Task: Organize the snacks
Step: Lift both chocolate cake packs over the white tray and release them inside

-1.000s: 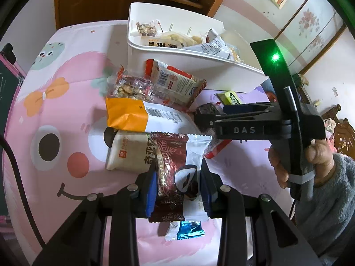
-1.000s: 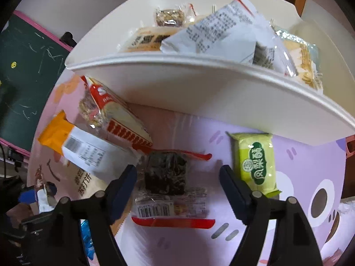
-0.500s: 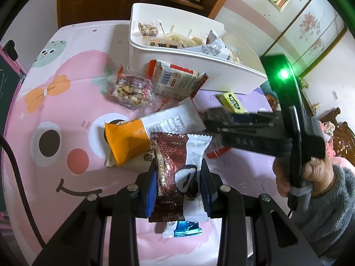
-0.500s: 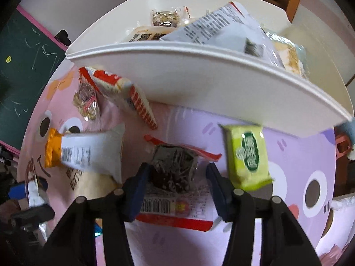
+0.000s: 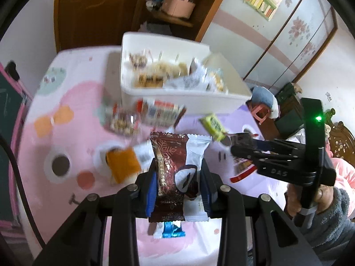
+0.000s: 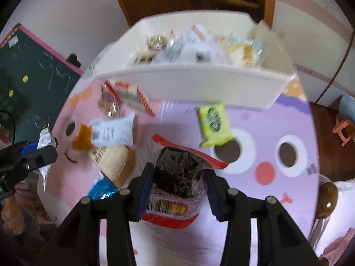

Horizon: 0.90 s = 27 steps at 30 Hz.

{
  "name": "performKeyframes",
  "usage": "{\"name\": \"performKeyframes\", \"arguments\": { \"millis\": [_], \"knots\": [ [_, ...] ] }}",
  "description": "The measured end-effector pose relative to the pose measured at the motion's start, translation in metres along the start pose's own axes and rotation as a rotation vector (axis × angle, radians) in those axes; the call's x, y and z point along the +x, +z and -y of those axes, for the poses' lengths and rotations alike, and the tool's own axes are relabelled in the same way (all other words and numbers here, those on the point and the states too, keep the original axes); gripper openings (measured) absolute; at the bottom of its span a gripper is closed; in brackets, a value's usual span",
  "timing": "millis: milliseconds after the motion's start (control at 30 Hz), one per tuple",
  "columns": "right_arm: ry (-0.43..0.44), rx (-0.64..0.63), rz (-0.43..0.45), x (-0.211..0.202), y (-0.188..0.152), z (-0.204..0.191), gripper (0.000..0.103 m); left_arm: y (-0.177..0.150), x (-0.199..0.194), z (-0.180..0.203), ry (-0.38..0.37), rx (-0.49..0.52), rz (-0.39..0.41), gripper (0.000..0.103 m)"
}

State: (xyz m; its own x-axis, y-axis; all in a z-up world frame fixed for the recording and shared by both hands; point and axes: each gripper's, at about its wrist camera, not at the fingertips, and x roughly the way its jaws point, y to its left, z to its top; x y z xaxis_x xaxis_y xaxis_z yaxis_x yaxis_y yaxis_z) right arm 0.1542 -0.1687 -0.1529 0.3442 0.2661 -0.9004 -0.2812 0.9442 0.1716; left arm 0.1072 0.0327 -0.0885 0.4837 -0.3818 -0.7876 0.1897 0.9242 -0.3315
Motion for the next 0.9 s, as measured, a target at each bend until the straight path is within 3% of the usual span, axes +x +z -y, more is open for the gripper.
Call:
{"name": "performKeyframes", "arguments": {
  "millis": [167, 400, 533, 667, 900],
  "knots": [
    [-0.042, -0.010, 0.136, -0.061, 0.035, 0.006, 0.045, 0.055, -0.025, 0.020, 0.054, 0.046, 0.067, 0.032],
    [-0.200, -0.041, 0.331, -0.146, 0.108, 0.011, 0.045, 0.144, -0.063, 0.047, 0.123, 0.084, 0.197, 0.032],
    [-0.250, -0.009, 0.406, -0.171, 0.146, 0.013, 0.046, 0.187, -0.068, 0.057, 0.166, 0.090, 0.231, 0.032],
    [-0.255, 0.036, 0.425, -0.165, 0.185, 0.017, 0.046, 0.214, -0.050, 0.058, 0.202, 0.094, 0.227, 0.032],
    [-0.250, 0.050, 0.332, -0.106, 0.220, 0.015, 0.046, 0.229, 0.001, 0.045, 0.252, 0.086, 0.169, 0.032]
  ]
}}
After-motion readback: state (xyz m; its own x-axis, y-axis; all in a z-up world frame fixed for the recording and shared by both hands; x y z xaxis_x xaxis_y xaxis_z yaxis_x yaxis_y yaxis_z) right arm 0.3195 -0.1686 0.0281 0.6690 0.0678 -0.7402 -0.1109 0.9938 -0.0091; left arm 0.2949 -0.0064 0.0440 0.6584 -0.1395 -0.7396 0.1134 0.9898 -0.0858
